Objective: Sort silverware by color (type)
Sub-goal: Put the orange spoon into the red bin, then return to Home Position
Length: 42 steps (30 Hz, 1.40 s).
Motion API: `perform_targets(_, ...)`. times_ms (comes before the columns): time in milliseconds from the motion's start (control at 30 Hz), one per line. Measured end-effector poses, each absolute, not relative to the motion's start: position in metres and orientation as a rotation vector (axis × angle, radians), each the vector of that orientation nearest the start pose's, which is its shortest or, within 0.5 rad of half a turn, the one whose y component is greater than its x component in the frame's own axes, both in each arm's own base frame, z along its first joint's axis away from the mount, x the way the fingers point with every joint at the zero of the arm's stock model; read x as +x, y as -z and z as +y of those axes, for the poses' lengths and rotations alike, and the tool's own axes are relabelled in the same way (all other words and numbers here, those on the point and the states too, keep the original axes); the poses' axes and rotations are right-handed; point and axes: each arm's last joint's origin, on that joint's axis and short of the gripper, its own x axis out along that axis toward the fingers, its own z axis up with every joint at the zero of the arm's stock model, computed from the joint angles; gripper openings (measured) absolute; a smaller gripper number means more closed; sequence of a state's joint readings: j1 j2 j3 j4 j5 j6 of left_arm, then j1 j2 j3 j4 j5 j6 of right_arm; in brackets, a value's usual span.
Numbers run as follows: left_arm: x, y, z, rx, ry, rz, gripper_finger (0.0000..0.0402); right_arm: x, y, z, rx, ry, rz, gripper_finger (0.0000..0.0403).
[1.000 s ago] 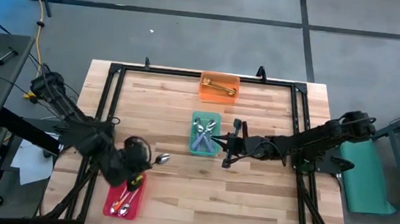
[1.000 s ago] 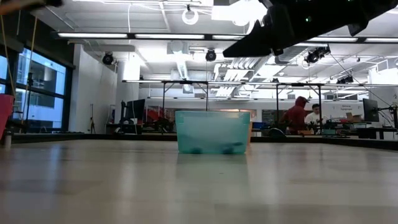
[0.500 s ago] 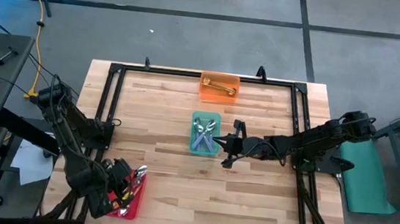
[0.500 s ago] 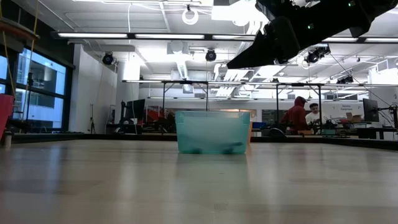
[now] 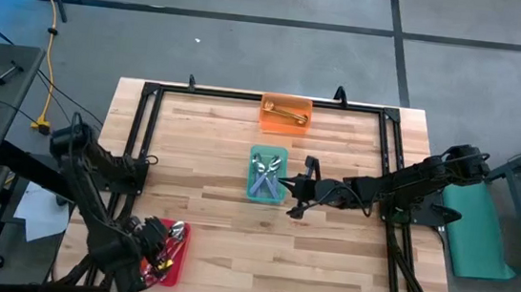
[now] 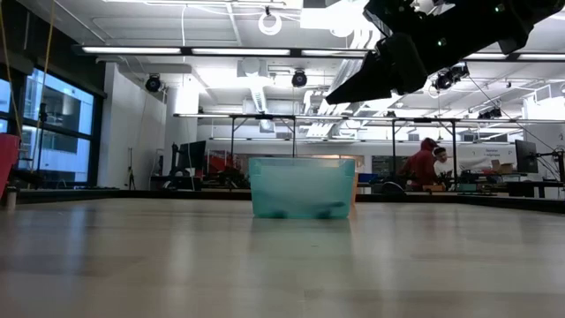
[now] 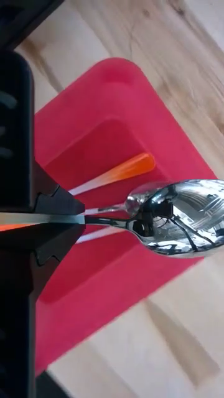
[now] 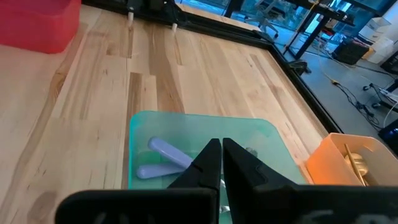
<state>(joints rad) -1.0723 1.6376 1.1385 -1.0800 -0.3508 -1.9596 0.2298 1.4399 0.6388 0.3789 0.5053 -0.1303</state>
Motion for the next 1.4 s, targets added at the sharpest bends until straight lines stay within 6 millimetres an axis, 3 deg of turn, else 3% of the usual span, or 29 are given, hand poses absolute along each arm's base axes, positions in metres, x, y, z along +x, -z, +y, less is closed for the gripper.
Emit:
perform_targets(133, 0.149, -0.197, -0.244, -0.608, -0.693, 1.148, 0.0002, 0.28, -0.193, 0.051, -0.281, 0.245, 0.415, 0.0)
perform_targets(567, 0.158, -0.194, -0.245, -0.628, -0.652, 1.208, 0.0002, 0.28, -0.193, 0.051, -0.281, 0.245, 0.416, 0.0)
perform_targets(833, 0.157, -0.161, -0.237, -0.694, -0.615, 1.268, 0.0002, 0.28, -0.192, 0.051, -0.282, 0.245, 0.418, 0.0)
perform_targets(1000, 0.158, -0.161, -0.232, -0.669, -0.601, 1.273, 0.0004, 0.28, -0.192, 0.051, -0.282, 0.245, 0.418, 0.0)
perform_targets(1233, 0.163, -0.163, -0.227, -0.616, -0.544, 1.331, 0.0074, 0.279, -0.191, 0.051, -0.29, 0.236, 0.429, 0.0)
perform_targets(1400, 0.168, -0.178, -0.218, -0.572, -0.421, 1.377, 0.0109, 0.278, -0.19, 0.051, -0.316, 0.229, 0.452, 0.0)
